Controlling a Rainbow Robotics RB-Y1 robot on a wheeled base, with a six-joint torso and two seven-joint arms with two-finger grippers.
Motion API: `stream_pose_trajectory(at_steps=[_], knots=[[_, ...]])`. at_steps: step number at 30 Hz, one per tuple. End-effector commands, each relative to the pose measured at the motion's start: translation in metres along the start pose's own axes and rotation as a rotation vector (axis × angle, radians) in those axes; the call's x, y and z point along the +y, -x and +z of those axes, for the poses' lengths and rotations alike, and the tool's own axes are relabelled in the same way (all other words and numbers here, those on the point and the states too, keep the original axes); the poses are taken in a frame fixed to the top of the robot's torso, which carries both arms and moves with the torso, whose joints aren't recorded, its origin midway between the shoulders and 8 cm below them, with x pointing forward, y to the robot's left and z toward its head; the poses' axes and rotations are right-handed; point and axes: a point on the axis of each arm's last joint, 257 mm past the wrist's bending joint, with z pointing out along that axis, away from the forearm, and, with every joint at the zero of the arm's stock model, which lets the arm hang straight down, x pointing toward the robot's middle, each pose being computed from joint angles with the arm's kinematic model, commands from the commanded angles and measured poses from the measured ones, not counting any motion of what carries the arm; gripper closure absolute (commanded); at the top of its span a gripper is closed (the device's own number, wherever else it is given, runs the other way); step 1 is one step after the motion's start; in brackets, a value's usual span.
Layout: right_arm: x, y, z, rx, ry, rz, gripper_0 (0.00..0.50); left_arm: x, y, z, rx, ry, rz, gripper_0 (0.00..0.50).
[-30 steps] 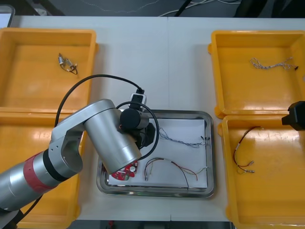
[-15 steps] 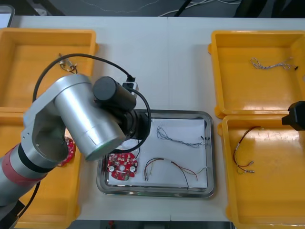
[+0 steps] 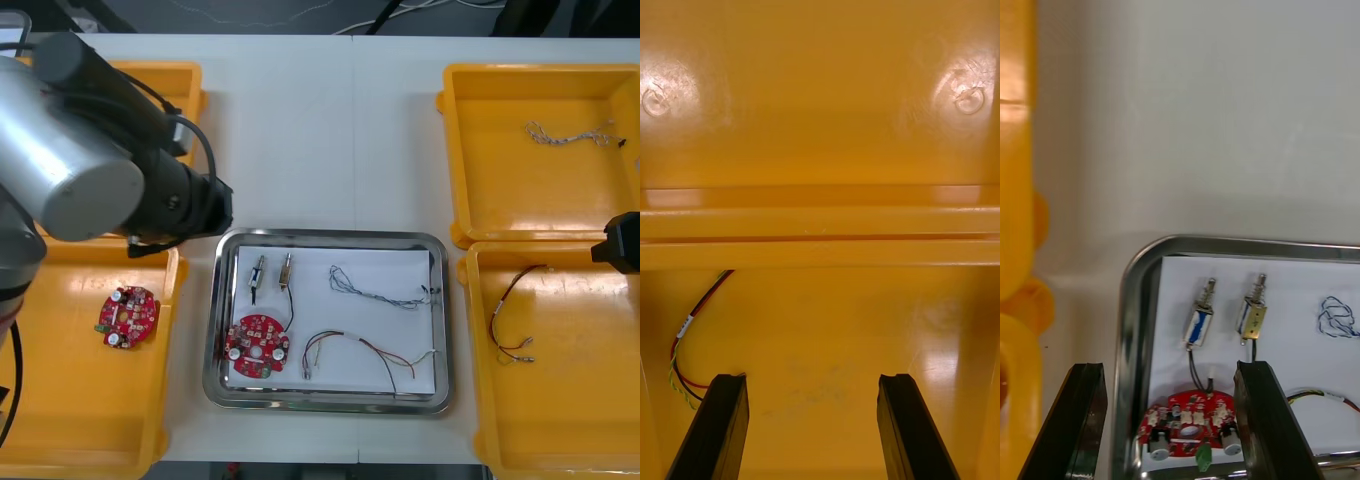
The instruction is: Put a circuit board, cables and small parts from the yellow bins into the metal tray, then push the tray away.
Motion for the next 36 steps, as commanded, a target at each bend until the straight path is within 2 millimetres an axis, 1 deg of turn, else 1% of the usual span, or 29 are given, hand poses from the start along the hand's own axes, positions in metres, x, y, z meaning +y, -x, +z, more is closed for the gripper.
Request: stream_pose_trajectory(at_steps=[1,2,4,5,7,8,10,15,19,21,23,26,29,30,32,33,36], knots=[[0.006,-0.007,0.003,0.016,0.013,-0.064,0.000,0.039,0.034,-0.040,-0.064,0.055,0.153,0.000],[0.006,-0.007,0.003,0.016,0.013,-0.064,0.000,0.044,0.036,-0.042,-0.066,0.061,0.154,0.000],[0.006,-0.007,0.003,0.016,0.013,-0.064,0.000,0.060,0.046,-0.050,-0.084,0.072,0.157,0.000],[0.006,-0.007,0.003,0.016,0.013,-0.064,0.000,0.064,0.047,-0.051,-0.085,0.074,0.158,0.000],[0.006,-0.007,0.003,0.016,0.013,-0.064,0.000,0.080,0.050,-0.055,-0.089,0.091,0.160,0.000],[0.006,-0.007,0.003,0.016,0.013,-0.064,0.000,0.084,0.051,-0.055,-0.088,0.096,0.158,0.000],[0.006,-0.007,0.003,0.016,0.013,-0.064,0.000,0.099,0.054,-0.058,-0.088,0.105,0.146,0.000],[0.006,-0.007,0.003,0.016,0.013,-0.064,0.000,0.125,0.056,-0.056,-0.041,0.077,0.102,0.000],[0.006,-0.007,0.003,0.016,0.013,-0.064,0.000,0.142,0.061,-0.059,-0.039,0.096,0.106,0.000],[0.006,-0.007,0.003,0.016,0.013,-0.064,0.000,0.148,0.059,-0.059,-0.032,0.109,0.107,0.000],[0.006,-0.007,0.003,0.016,0.013,-0.064,0.000,0.159,0.052,-0.058,-0.014,0.129,0.103,0.000],[0.006,-0.007,0.003,0.016,0.013,-0.064,0.000,0.169,0.045,-0.058,0.007,0.148,0.107,0.000],[0.006,-0.007,0.003,0.016,0.013,-0.064,0.000,0.176,0.037,-0.060,0.032,0.154,0.112,0.000],[0.009,-0.022,0.011,0.055,0.024,-0.060,0.000,0.177,0.036,-0.060,0.036,0.154,0.112,0.000],[0.013,-0.024,0.013,0.062,0.032,-0.067,0.000,0.186,0.031,-0.061,0.051,0.173,0.116,0.000],[0.013,-0.024,0.013,0.062,0.032,-0.067,0.000,0.186,0.031,-0.061,0.051,0.173,0.116,0.000],[0.017,-0.024,0.010,0.059,0.038,-0.081,0.000,0.194,0.027,-0.063,0.065,0.191,0.125,0.000]])
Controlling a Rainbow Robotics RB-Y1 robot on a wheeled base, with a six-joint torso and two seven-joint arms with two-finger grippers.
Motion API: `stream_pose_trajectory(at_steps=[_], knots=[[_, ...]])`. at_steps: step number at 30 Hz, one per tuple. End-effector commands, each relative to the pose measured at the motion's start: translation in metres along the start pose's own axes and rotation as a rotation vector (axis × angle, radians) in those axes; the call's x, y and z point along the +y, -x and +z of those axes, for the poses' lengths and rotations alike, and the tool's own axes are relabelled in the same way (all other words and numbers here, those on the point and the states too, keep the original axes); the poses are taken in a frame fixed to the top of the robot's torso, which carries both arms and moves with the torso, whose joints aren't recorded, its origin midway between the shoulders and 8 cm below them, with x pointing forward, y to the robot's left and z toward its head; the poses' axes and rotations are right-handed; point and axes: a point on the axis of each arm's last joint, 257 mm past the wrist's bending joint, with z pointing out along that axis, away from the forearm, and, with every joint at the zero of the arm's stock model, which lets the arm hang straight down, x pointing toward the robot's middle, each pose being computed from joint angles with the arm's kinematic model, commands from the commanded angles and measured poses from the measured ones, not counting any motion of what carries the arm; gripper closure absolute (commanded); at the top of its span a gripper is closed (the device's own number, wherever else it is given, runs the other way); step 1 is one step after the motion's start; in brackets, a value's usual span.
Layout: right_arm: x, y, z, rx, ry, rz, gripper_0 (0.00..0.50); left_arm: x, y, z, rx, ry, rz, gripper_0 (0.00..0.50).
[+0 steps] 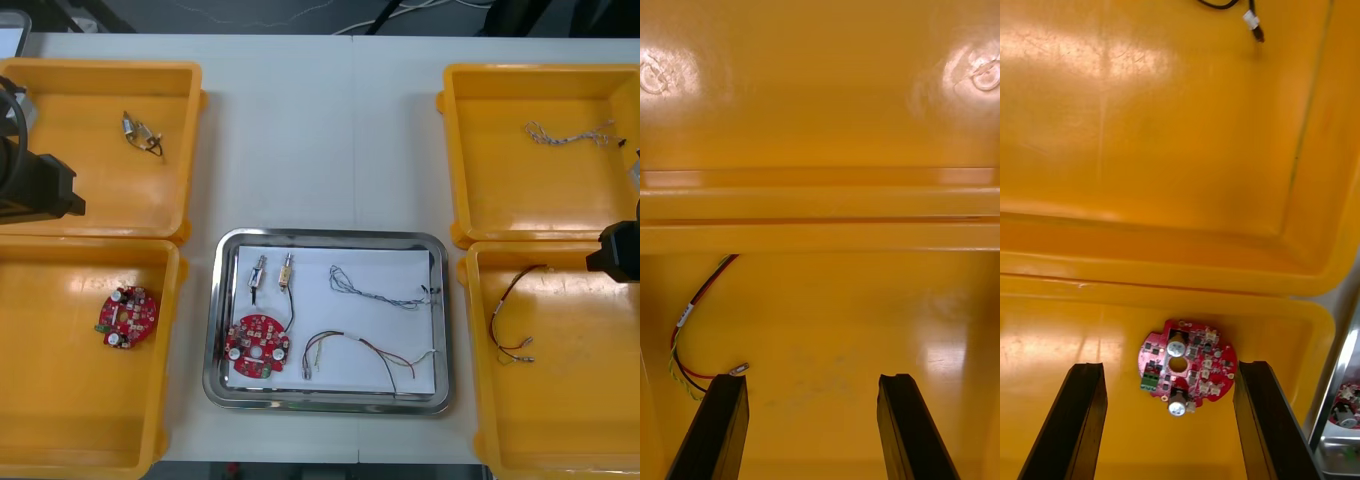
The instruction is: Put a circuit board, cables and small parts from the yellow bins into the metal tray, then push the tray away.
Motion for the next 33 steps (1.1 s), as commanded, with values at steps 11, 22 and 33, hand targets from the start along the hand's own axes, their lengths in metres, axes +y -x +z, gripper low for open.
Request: stream_pose_trajectory(at_steps=[11,22,33], knots=[[0.059,-0.021,0.006,0.049,0.067,-0.254,0.000,0.033,-0.001,-0.011,0.001,0.084,0.134,0.000],[0.130,-0.028,0.009,0.074,0.136,-0.513,0.000,0.039,0.003,-0.013,-0.016,0.117,0.162,0.000],[0.179,-0.040,0.010,0.103,0.177,-0.743,0.000,0.037,0.001,-0.012,-0.012,0.108,0.167,0.000]])
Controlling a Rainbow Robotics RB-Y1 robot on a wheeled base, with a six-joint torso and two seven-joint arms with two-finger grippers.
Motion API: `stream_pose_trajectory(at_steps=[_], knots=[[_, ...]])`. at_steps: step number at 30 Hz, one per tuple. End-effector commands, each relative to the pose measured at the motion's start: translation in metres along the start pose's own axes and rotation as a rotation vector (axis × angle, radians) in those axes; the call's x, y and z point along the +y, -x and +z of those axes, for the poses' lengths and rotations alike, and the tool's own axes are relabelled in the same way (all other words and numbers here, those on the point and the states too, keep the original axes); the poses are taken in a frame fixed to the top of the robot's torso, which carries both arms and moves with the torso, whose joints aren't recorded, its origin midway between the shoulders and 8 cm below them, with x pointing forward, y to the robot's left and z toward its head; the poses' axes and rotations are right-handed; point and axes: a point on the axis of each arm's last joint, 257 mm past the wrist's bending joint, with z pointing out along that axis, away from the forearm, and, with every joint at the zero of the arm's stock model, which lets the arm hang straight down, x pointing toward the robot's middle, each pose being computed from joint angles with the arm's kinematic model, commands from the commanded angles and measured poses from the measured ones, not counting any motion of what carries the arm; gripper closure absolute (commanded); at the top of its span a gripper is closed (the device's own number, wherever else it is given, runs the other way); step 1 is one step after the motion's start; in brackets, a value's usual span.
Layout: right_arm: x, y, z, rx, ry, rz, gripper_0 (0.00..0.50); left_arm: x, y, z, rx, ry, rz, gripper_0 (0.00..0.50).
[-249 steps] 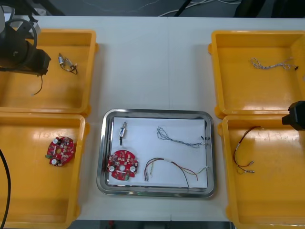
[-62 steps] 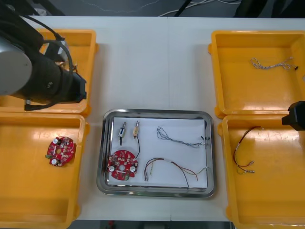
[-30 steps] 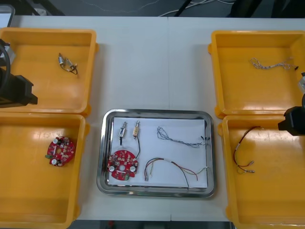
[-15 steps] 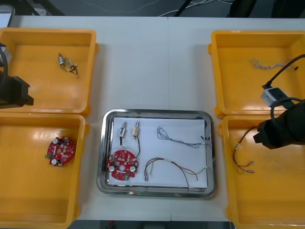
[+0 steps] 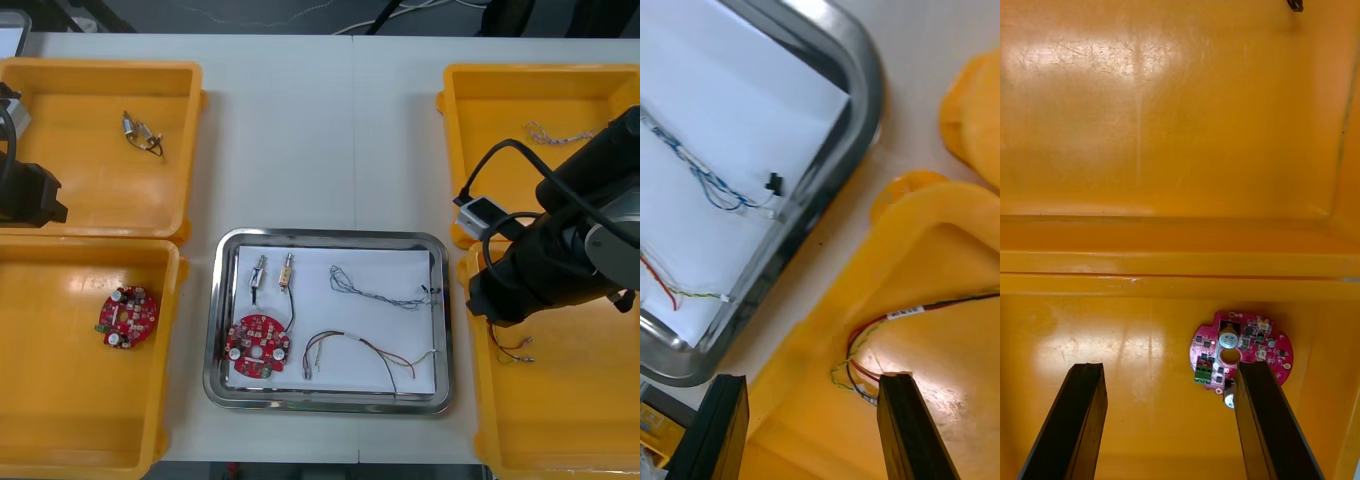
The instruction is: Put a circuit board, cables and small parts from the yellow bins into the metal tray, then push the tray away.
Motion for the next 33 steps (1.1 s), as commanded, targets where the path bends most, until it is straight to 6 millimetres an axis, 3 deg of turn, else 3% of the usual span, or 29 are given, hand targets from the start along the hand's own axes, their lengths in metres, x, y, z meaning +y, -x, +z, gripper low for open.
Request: stream_pose_trajectory(at_steps=[1,20,33], knots=[[0.023,0.015,-0.008,-0.013,0.001,-0.197,0.000,0.014,0.001,-0.009,-0.015,0.043,0.057,0.000],[0.124,0.036,-0.006,0.030,0.086,-0.532,0.000,0.006,-0.001,-0.007,-0.015,0.021,0.060,0.000],[0.170,0.034,0.028,0.076,0.089,-0.617,0.000,0.007,-0.002,-0.007,-0.013,0.024,0.059,0.000]])
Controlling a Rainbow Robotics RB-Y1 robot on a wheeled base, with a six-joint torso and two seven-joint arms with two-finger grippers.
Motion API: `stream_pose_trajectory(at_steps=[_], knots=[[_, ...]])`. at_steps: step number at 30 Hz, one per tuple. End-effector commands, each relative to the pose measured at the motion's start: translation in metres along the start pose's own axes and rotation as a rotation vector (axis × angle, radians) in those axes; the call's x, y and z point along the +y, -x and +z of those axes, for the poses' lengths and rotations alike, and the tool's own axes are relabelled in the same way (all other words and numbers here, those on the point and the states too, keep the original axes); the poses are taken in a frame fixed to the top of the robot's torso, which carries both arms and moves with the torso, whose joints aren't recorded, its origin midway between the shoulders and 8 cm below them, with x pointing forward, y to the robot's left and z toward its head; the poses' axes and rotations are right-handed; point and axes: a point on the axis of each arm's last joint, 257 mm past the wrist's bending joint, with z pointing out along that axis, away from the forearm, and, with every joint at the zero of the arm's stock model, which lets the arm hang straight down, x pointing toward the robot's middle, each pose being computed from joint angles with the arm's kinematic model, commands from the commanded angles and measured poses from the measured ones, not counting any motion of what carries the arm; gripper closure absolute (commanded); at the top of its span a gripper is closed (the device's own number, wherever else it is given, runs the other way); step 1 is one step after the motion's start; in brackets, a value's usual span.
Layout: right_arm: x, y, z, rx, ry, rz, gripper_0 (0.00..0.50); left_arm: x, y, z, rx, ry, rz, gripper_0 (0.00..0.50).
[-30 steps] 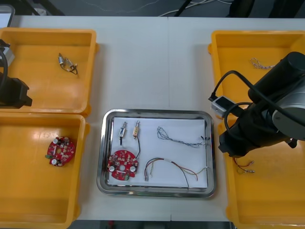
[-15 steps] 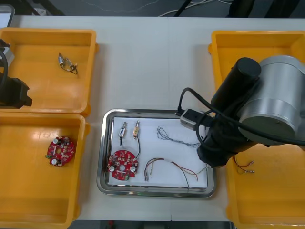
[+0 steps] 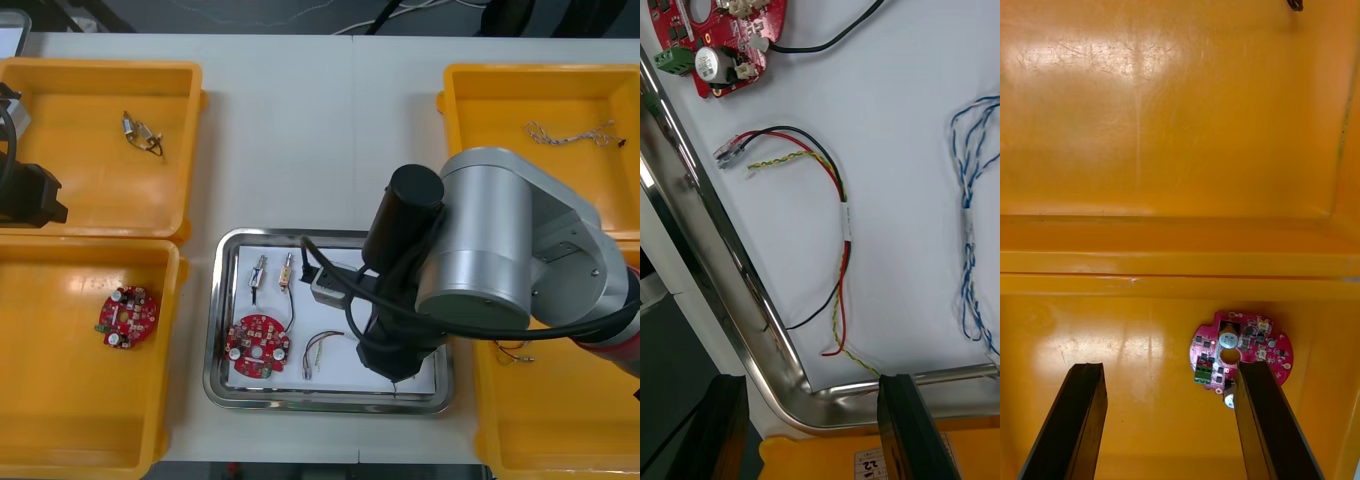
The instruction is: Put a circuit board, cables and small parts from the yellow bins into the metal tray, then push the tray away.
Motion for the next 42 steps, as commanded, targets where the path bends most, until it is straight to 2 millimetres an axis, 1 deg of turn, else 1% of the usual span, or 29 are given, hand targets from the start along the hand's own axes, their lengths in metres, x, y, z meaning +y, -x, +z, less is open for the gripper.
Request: stream_pose_trajectory(at_steps=[1,7,13,17,20,28,37,42], knots=[[0.020,0.023,0.011,-0.004,-0.001,-0.084,0.000,0.007,-0.001,-0.007,-0.013,0.024,0.058,0.000],[0.037,0.034,0.036,0.016,-0.008,-0.100,0.000,0.007,-0.001,-0.007,-0.013,0.024,0.058,0.000],[0.050,0.045,0.052,0.028,-0.016,-0.138,0.000,0.007,-0.001,-0.007,-0.013,0.024,0.058,0.000],[0.059,0.048,0.054,0.032,-0.002,-0.168,0.000,0.007,-0.001,-0.007,-0.013,0.024,0.058,0.000],[0.061,0.049,0.054,0.031,0.005,-0.230,0.000,0.007,-0.001,-0.007,-0.013,0.024,0.058,0.000],[0.061,0.045,0.055,0.044,0.007,-0.364,0.000,0.007,-0.001,-0.007,-0.013,0.024,0.058,0.000],[0.058,0.039,0.063,0.073,-0.051,-0.429,0.000,0.007,-0.001,-0.007,-0.013,0.024,0.058,0.000],[0.059,0.037,0.066,0.080,-0.054,-0.445,0.000,0.007,-0.001,-0.007,-0.013,0.024,0.058,0.000]])
